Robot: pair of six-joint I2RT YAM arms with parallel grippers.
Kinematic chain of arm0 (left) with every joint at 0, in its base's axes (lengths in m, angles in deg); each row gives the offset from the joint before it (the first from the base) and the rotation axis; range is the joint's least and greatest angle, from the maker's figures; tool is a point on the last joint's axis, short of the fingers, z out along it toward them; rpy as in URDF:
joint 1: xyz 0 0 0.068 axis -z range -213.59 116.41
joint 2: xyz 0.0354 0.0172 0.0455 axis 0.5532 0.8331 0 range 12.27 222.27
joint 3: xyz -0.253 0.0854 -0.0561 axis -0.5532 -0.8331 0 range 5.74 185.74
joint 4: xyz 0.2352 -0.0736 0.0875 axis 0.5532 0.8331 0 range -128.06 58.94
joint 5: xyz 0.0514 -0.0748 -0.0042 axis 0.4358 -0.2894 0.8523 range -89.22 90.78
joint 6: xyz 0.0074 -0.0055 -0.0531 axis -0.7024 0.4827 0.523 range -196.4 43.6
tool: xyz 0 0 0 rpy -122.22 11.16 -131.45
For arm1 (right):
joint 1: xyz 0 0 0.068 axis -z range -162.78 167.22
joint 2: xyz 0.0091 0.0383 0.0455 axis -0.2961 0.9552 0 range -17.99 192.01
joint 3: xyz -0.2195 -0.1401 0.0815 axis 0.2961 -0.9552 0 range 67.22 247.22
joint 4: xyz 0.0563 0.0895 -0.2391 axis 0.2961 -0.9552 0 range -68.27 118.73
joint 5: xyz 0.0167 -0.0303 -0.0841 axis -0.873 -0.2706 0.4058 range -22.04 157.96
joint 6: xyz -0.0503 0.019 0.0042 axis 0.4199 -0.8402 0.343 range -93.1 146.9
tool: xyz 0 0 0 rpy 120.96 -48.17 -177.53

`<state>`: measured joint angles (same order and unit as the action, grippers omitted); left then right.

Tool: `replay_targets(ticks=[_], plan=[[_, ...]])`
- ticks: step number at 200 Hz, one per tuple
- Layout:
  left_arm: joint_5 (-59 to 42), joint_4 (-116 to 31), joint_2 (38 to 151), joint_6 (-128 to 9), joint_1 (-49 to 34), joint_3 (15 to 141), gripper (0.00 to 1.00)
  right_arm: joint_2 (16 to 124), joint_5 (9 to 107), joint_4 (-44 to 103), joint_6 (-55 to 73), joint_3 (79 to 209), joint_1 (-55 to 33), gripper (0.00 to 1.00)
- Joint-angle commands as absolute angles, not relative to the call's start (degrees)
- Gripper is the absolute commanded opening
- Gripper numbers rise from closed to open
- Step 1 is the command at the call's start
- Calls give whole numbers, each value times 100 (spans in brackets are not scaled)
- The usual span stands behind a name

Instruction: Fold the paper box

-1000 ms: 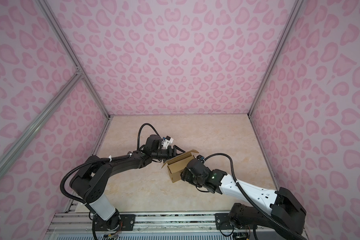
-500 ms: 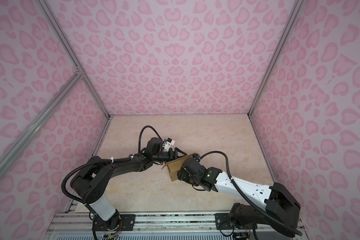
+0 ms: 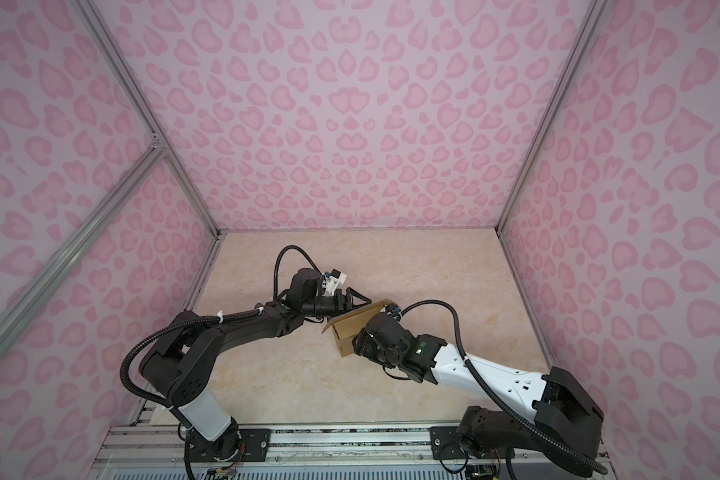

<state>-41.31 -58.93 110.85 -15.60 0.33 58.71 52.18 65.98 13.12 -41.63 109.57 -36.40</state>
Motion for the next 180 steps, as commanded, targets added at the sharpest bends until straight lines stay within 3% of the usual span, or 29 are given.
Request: replay_targets(ticks=[1, 180], plan=[[-4230, -5881, 11066, -1637, 12, 5944, 82, 5224, 6690, 1427, -4174, 10939, -3641, 70], [-4106, -5555, 10692, -1839, -414, 6261, 86, 4947, 6847, 709, -3748, 11262, -3593, 69]])
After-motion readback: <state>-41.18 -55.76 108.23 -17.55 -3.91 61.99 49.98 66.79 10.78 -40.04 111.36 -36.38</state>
